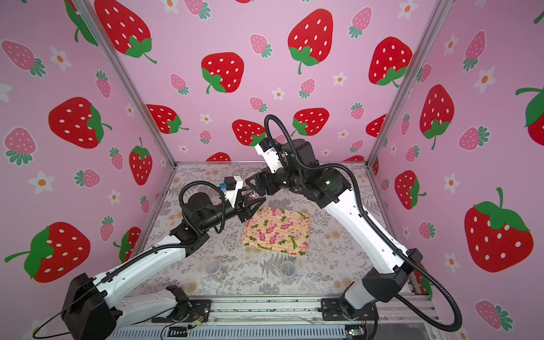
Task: Pour the candies out of the jar
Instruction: Unscrew the lid from the jar.
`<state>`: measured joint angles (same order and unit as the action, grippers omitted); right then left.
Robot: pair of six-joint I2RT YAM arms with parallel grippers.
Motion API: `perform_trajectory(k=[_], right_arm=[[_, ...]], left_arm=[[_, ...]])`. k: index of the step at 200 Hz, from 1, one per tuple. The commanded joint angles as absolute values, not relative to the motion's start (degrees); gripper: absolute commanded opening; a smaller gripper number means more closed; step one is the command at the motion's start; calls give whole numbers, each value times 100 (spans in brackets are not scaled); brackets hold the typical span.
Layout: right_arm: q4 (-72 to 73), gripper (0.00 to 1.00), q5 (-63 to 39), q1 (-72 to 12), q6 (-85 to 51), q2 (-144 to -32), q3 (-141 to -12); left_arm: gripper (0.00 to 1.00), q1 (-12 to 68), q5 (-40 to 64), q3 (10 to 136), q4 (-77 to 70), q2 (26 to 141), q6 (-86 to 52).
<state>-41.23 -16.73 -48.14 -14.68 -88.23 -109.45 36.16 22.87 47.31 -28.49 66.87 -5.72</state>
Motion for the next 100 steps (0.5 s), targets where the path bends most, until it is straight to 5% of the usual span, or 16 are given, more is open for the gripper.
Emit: perform_trajectory(k=[1,49,100], right_arm=[[-4122,62,-1719,-4834,-1261,-8887,-11175],[-4203,47,-2278,-4755,-632,-8904,-11337],[-3752,44,-4502,-4052,102,-8829,-11329]], left_arm=[[45,3647,2421,4746,-3104,6653,-527],[45,3647,2663,4702,-2953,6488,-614],[46,3647,3576,4934,-2366,6216,-639]])
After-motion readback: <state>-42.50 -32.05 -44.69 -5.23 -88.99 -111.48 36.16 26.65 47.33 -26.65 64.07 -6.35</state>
